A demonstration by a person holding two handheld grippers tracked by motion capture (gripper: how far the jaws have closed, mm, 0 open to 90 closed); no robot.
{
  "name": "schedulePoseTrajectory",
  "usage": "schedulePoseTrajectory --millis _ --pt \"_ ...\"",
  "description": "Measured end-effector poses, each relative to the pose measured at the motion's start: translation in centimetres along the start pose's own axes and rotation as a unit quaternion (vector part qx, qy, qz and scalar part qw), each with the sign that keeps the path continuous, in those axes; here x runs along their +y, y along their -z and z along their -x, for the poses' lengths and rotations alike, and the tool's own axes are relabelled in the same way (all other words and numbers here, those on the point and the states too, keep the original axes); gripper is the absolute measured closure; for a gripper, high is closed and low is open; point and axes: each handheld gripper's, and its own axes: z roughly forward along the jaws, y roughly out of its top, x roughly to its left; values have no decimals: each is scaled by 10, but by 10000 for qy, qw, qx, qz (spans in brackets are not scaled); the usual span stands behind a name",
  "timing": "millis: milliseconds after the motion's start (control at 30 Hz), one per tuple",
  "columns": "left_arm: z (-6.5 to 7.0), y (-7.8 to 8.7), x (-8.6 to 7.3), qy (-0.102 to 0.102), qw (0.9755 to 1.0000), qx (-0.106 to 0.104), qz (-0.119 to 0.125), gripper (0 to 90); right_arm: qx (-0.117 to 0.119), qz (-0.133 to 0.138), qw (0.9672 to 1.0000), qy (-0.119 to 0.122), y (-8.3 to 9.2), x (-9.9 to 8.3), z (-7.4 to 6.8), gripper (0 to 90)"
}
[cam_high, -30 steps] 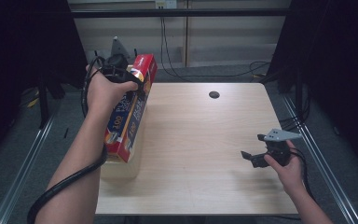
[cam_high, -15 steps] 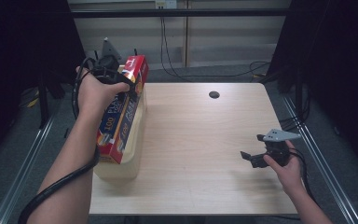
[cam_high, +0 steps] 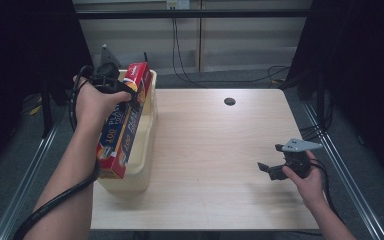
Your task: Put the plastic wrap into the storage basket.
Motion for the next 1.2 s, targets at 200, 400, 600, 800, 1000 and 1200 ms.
schedulePoseTrajectory --millis 200,400,600,800,1000,1200 --pt "-5 -3 -2 61 10000 42 -24 407 21 -7 10000 5 0 0 0 21" --pt "-8 -7 -4 81 9999 50 -71 407 27 -10 10000 11 0 0 -1 21" --pt "-10 -13 -6 134 9998 70 -133 407 31 -3 10000 23 0 0 0 21" --pt "-13 -20 -7 167 9997 94 -166 406 26 3 10000 21 0 0 -1 21" --pt "-16 -27 -9 301 9992 93 -246 405 11 9 10000 24 0 0 0 21" --pt "-20 -33 -11 352 9988 164 -315 405 19 7 10000 19 0 0 -1 21"
